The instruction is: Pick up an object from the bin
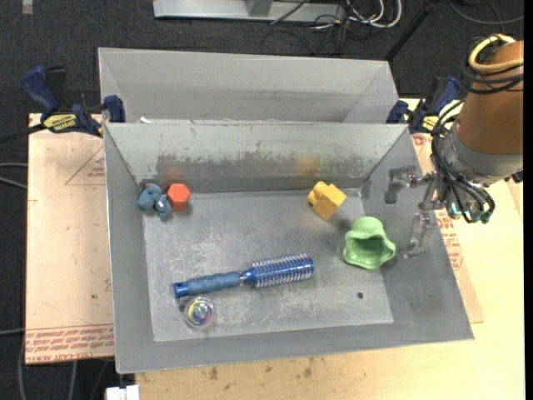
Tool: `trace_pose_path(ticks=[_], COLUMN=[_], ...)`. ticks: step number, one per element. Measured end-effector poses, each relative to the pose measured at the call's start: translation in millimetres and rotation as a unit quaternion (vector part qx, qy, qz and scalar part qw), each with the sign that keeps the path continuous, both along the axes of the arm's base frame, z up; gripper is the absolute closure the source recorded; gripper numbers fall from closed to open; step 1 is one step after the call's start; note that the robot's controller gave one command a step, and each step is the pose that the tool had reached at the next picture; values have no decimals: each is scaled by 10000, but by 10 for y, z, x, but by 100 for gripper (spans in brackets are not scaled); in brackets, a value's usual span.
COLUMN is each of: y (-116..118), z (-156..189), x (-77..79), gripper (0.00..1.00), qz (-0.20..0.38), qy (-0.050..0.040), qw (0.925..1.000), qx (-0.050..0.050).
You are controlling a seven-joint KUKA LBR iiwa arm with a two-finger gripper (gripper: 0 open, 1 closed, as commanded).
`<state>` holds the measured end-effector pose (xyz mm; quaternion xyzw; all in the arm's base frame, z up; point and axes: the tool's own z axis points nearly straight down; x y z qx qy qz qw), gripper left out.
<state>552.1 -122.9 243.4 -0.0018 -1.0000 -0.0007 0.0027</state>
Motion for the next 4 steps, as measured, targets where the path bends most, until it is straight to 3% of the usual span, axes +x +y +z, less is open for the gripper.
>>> trace_pose_path(ticks=[1, 2, 3, 4], y=[-33, -153, -154, -2], z=[-984, -1777, -1737, -1741], x=[-122, 320, 320, 138], gripper=[0, 0, 100, 100], qz=[131, 169, 181, 1021], qy=[7, -33, -41, -29], qw=[9999, 9999, 9998, 9948], qx=[6, -3, -9, 3])
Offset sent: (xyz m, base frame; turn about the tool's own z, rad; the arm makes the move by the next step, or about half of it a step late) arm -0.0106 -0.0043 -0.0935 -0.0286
